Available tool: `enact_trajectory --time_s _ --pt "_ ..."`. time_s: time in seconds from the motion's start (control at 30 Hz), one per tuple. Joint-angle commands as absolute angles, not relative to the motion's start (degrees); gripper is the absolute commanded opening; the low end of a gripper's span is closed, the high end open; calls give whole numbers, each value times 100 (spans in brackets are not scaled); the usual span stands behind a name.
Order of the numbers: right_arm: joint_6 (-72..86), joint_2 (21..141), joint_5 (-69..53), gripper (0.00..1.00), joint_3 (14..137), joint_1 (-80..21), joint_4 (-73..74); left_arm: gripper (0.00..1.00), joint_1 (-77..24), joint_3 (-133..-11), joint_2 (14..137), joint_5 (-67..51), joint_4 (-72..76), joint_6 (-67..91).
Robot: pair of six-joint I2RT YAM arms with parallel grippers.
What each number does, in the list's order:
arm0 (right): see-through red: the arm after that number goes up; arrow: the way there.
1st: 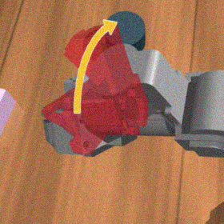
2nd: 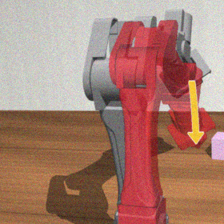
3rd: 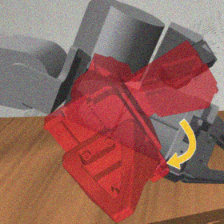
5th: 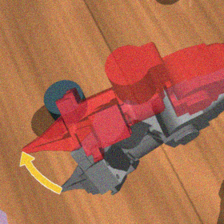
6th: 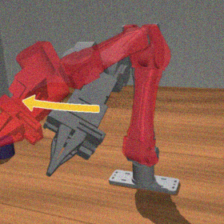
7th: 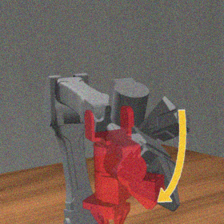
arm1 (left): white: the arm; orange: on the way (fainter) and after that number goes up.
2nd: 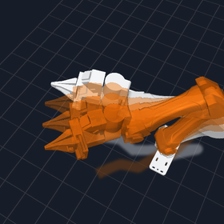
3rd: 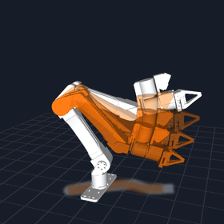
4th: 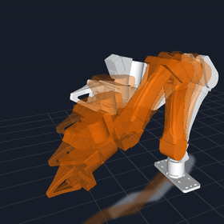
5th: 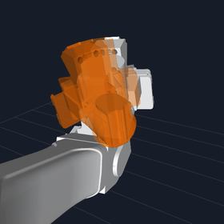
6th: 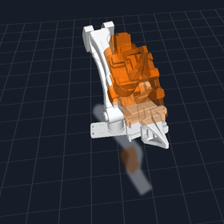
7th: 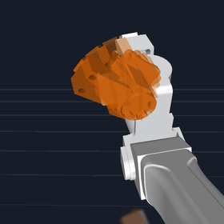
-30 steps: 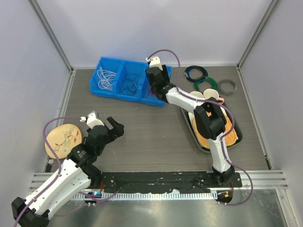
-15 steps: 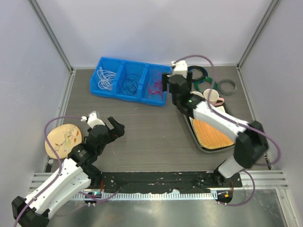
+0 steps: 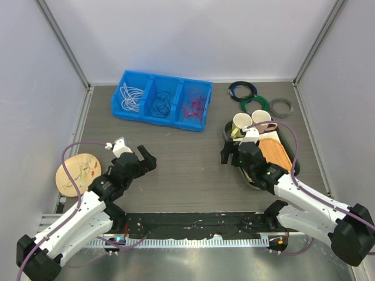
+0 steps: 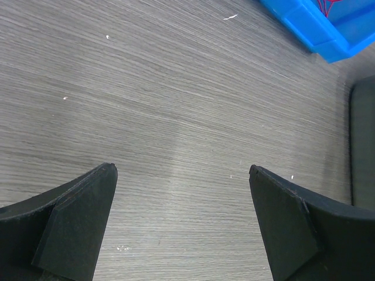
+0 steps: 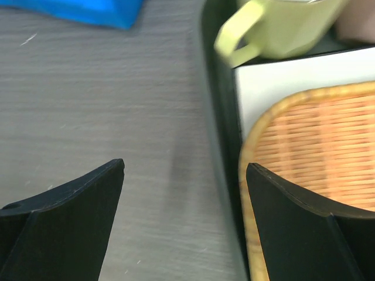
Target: Untangle the cables
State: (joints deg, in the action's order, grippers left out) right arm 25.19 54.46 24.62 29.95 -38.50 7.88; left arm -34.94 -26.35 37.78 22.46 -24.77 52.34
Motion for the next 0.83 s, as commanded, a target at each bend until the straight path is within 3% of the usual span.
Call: enact_trajectory --time_s 0.0,0.8 --pt "2725 5028 1161 91 2830 -3876 185 100 -3472 -2918 3788 2250 -2566 5273" --pt "2470 4852 1081 92 2698 -3885 26 100 -3472 -2812 3603 2487 -2760 5265"
